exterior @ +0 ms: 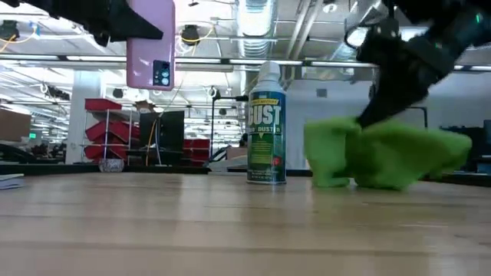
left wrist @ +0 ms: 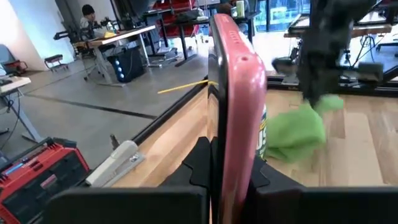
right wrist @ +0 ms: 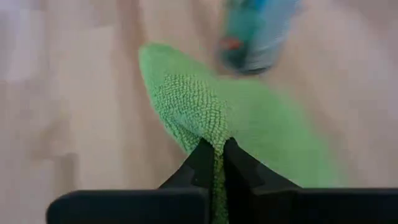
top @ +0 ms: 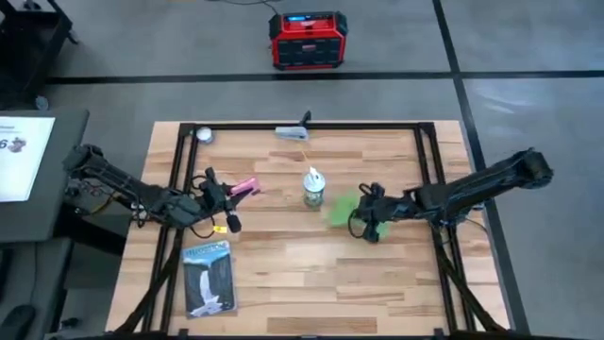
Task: Apply microfiber cloth
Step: Wipe pink cellphone with a microfiber cloth
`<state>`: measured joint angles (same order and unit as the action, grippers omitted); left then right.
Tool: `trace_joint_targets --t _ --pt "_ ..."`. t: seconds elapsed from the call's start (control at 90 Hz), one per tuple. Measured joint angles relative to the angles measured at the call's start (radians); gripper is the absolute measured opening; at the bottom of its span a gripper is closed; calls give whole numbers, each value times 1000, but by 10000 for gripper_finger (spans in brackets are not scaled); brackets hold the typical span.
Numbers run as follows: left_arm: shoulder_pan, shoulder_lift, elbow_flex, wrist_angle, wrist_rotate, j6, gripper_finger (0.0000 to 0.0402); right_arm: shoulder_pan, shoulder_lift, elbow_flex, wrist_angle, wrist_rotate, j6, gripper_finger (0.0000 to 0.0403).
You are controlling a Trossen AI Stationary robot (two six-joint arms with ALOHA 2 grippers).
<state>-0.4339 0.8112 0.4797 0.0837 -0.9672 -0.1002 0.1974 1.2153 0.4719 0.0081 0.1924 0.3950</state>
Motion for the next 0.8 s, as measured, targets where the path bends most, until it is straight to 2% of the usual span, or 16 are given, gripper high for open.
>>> trace_joint_targets --t 0.133,0.389,0.489,0.8 --pt "0 0 0 -1 0 -6 1 29 124 -64 243 -111 78 0" --pt "0 0 0 -5 0 -9 1 64 268 -68 445 -134 103 12" --pt "0 0 0 -6 0 -8 1 63 279 -68 496 -168 101 38" --pt "0 0 0 -23 2 -19 2 63 278 -67 502 -169 97 143"
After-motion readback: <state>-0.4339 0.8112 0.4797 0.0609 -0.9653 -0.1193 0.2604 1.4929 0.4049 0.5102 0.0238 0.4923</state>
